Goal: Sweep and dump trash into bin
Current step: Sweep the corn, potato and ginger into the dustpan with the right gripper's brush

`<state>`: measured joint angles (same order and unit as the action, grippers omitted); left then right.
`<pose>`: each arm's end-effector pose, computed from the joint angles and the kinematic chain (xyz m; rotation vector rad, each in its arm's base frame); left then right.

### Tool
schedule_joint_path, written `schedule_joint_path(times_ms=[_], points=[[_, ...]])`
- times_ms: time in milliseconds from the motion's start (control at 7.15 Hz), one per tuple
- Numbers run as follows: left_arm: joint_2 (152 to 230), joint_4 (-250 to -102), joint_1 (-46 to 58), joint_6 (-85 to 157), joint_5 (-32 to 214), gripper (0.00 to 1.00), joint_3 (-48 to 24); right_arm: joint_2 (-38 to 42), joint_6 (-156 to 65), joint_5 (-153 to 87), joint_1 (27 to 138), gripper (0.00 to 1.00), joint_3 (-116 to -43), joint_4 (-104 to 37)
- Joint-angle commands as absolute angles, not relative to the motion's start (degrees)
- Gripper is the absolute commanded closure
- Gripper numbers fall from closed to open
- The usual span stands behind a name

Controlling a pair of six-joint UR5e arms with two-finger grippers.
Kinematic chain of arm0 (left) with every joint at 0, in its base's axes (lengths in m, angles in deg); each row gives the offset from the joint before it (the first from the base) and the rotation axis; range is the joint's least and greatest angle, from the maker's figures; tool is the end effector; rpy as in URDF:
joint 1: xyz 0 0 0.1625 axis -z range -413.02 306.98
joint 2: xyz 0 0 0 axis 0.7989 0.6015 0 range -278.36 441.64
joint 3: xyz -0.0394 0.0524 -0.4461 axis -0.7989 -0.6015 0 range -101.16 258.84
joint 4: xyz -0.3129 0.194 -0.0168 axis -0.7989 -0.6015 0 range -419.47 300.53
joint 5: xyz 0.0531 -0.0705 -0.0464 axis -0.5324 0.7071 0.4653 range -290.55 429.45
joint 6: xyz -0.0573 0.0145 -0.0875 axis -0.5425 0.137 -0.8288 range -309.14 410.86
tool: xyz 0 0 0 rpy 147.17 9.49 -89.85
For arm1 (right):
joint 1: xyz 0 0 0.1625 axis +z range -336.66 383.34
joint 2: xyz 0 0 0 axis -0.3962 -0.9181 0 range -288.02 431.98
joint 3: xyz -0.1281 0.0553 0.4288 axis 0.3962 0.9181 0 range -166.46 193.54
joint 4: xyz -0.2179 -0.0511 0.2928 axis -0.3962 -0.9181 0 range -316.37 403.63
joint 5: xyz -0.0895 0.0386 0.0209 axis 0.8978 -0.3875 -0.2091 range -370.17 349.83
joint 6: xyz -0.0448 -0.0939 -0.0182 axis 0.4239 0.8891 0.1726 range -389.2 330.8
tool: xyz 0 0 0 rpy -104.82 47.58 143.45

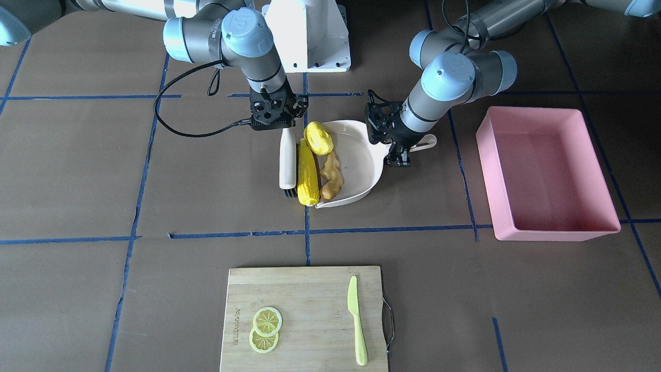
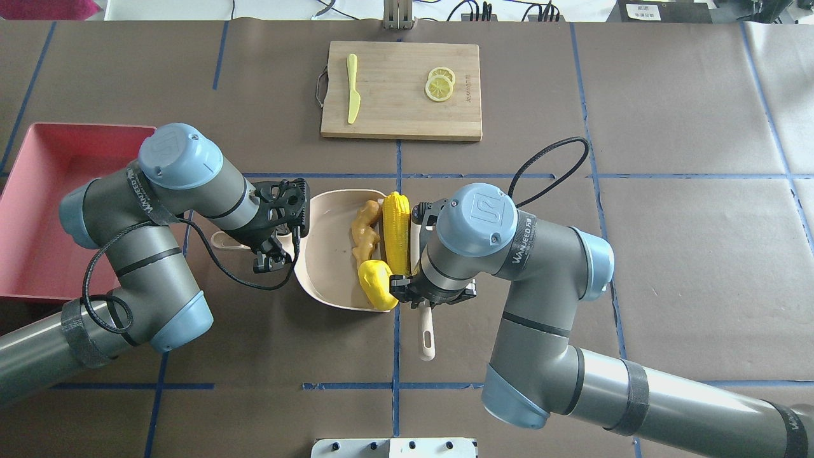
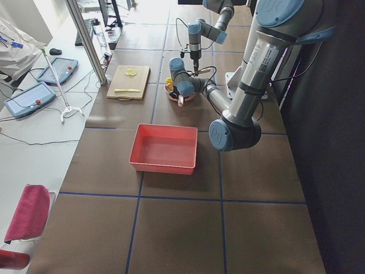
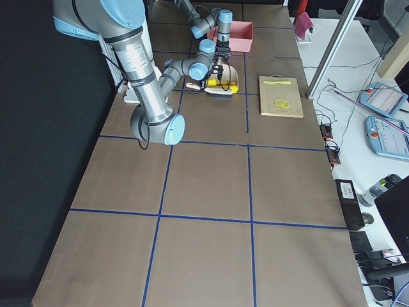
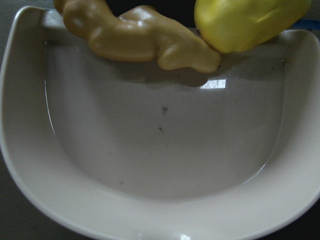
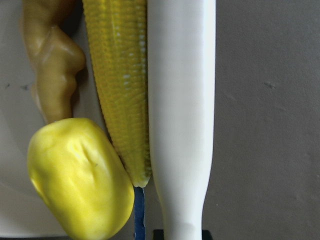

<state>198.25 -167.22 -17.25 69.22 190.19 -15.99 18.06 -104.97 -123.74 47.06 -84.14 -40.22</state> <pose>0.4640 -0.4320 0.3703 0.7013 0.8042 1.3858 -0.5604 -0.3456 0.2754 -0.0847 -0.9355 -0.0259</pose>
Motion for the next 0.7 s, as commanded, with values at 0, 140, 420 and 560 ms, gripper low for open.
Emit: schedule_joint_path(times_ms=[0, 140, 420, 560], points=[[198.2, -167.2, -17.3, 69.2, 190.1, 0.99, -15.9, 19.7, -105.8, -123.7, 45.4, 1.0, -83.7, -40.0], [198.2, -167.2, -17.3, 69.2, 190.1, 0.99, -15.9, 21.5, -106.5, -123.7, 44.8, 1.0, -82.5, -40.0], [198.2, -167.2, -17.3, 69.1, 190.1, 0.99, -15.9, 23.1, -106.9, -122.4, 43.7, 1.0, -80.3, -39.2], [198.2, -167.2, -17.3, 69.1, 190.1, 0.99, -15.9, 23.5, -106.8, -122.2, 43.6, 1.0, -79.8, -38.7]])
